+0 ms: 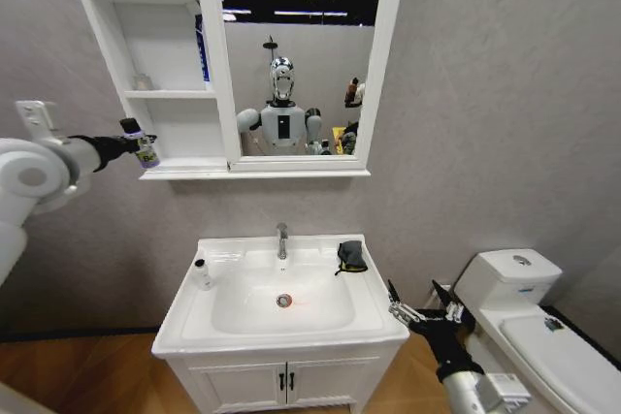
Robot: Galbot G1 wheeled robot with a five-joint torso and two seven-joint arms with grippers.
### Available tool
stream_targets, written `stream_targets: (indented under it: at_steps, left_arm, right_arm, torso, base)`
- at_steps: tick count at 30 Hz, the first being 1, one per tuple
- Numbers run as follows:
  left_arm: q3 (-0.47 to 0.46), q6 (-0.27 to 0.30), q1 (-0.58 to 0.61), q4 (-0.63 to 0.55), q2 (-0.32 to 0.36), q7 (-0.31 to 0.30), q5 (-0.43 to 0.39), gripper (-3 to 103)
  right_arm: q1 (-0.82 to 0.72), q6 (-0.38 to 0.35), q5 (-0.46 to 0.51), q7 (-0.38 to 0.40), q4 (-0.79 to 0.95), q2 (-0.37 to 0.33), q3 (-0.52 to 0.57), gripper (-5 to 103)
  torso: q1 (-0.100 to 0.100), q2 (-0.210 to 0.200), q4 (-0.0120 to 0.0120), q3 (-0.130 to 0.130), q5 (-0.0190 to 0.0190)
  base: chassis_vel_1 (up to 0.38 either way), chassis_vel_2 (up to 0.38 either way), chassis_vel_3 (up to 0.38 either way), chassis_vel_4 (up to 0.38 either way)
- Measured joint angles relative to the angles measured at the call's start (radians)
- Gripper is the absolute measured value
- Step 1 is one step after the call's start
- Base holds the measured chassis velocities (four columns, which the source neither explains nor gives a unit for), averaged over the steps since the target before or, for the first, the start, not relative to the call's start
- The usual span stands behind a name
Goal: Move facial cleanser and shampoo from washbasin to cabinet, then wipe washbasin with towel.
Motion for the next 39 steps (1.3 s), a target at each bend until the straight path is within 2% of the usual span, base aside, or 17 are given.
stream_targets:
  at_steps: [1,5,7,11,13,16,20,23,39]
  left_arm:
    - [0.037,0.0,-0.043,0.036,-0.022,0.003,0.014,43]
    - [0.089,0.0,-0.104,0.1,-0.055,0.018,0.06,43]
    - [0.15,-0.001,-0.169,0.174,-0.086,0.033,0.102,43]
    - [0.186,-0.002,-0.207,0.22,-0.102,0.051,0.13,43]
    - [0.228,-0.003,-0.249,0.274,-0.121,0.093,0.182,43]
    - [0.255,-0.004,-0.272,0.319,-0.144,0.111,0.222,43]
    - [0.273,-0.015,-0.284,0.368,-0.172,0.129,0.266,43]
    - [0.282,-0.037,-0.29,0.431,-0.22,0.134,0.291,43]
    - [0.291,-0.049,-0.303,0.507,-0.268,0.13,0.323,41]
  right_arm:
    - [0.0,0.0,0.003,-0.002,-0.001,0.0,0.004,100]
    - [0.004,0.0,0.009,-0.003,-0.003,-0.002,0.008,100]
    - [0.005,0.002,0.014,-0.003,-0.008,-0.002,0.009,100]
    - [0.0,0.012,0.018,-0.003,-0.015,-0.001,0.011,100]
    - [-0.007,0.026,0.023,-0.003,-0.025,-0.001,0.017,100]
    - [-0.01,0.035,0.028,-0.003,-0.03,-0.001,0.021,100]
    - [-0.012,0.04,0.035,-0.003,-0.032,0.0,0.027,100]
    - [-0.007,0.047,0.038,-0.001,-0.042,0.001,0.029,100]
    - [-0.01,0.064,0.039,0.001,-0.063,0.003,0.026,100]
  torso:
    - [0.0,0.0,0.0,0.0,0.0001]
    - [0.0,0.0,0.0,0.0,0.0002]
    - [0.0,0.0,0.0003,0.0,0.0001]
    - [0.0,0.0,0.0002,0.0,0.0002]
    - [0.0,0.0,0.0003,0.0,0.0002]
    - [0.0,0.0,0.0002,0.0,0.0002]
    - [0.0,0.0,0.0003,0.0,0.0001]
    - [0.0,0.0,0.0001,0.0,0.0002]
    - [0.0,0.0,0.0002,0.0,0.0001]
  base:
    - [0.0,0.0,0.0,0.0]
    - [0.0,0.0,0.0,0.0]
    - [0.0,0.0,0.0,0.0]
    - [0.0,0.0,0.0,0.0]
    - [0.0,0.0,0.0,0.0]
    - [0.0,0.0,0.0,0.0]
    - [0.0,0.0,0.0,0.0]
    - [0.0,0.0,0.0,0.0]
    - [0.0,0.0,0.0,0.0]
